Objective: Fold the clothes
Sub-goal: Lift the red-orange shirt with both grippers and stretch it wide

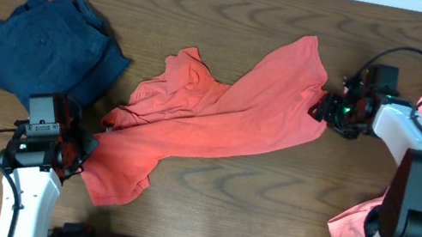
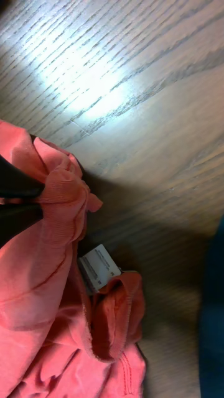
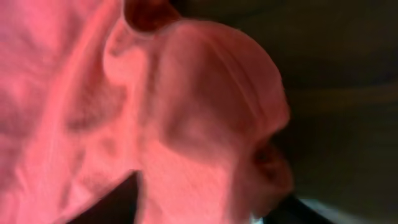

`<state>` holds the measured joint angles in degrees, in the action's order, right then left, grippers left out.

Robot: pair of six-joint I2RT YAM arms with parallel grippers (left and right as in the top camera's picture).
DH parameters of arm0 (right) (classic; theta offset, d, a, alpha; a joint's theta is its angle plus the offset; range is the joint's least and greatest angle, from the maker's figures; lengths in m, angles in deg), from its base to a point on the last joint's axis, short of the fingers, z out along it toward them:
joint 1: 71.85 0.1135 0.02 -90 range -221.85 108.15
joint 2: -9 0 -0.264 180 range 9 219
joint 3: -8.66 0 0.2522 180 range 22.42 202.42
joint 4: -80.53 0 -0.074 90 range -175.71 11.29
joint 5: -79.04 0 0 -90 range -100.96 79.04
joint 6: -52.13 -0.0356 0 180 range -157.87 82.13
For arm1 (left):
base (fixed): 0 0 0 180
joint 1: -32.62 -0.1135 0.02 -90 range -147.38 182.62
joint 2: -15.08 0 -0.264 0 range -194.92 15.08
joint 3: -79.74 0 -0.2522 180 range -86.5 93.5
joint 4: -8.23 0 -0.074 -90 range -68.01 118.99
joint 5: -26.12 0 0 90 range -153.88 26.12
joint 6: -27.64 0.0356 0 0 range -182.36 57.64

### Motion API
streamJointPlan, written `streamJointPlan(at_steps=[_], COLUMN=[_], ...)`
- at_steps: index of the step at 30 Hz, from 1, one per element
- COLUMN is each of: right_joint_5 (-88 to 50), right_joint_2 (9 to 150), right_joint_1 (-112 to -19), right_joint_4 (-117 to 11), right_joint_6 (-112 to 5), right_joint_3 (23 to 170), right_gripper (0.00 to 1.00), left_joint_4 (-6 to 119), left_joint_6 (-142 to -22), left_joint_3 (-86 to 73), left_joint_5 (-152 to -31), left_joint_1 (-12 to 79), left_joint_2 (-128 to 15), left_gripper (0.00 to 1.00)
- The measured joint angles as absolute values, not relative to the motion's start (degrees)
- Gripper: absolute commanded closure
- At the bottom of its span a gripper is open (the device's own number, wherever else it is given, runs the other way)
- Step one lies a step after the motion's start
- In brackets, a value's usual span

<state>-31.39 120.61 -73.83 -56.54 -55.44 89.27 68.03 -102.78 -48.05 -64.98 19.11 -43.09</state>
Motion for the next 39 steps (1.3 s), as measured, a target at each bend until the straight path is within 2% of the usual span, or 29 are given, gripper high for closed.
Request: streamJointPlan(at_steps=[1, 2, 7, 12, 20, 25, 31, 39], right_joint_5=[-31.7, -31.6, -32.9, -31.7, -30.7, -30.8, -30.6, -28.6], right_joint_2=[120.9, 121.2, 121.7, 121.1, 107.9, 98.4, 92.1, 86.9], right_joint_1=[-73.7, -73.3, -73.6, -76.9, -84.8, -88.1, -91.3, -92.7], right_joint_4=[-56.6, -56.7, -51.9, -40.5, -23.4, -16.6, -13.3, -13.1], right_joint_6=[-55.6, -56.1, -56.7, -55.0, -50.5, -49.0, -47.3, -46.2], right_joint_3=[89.3, 89.2, 89.9, 92.9, 111.6, 121.8, 130.5, 139.2], right_gripper=[0.92, 0.99, 0.99, 0.99, 0.99, 0.99, 0.99, 0.99], left_joint_4=[68.1, 68.1, 68.0, 70.0, 81.4, 83.8, 84.0, 83.9], left_joint_6=[-102.8, -102.8, -101.5, -96.4, -88.8, -85.9, -84.6, -84.5], left_joint_3=[-48.0, -48.0, -48.0, -45.6, -24.0, -9.4, 6.8, 20.2], left_joint_5=[-65.0, -65.0, -66.2, -70.0, -72.6, -75.7, -81.8, -85.2], left_joint_1=[19.1, 19.1, 19.1, 18.9, 18.9, 18.9, 18.9, 18.9], left_joint_2=[-43.1, -43.1, -43.1, -43.3, -43.9, -44.4, -45.1, -45.6], left_gripper=[0.94, 0.94, 0.94, 0.94, 0.94, 0.94, 0.94, 0.94])
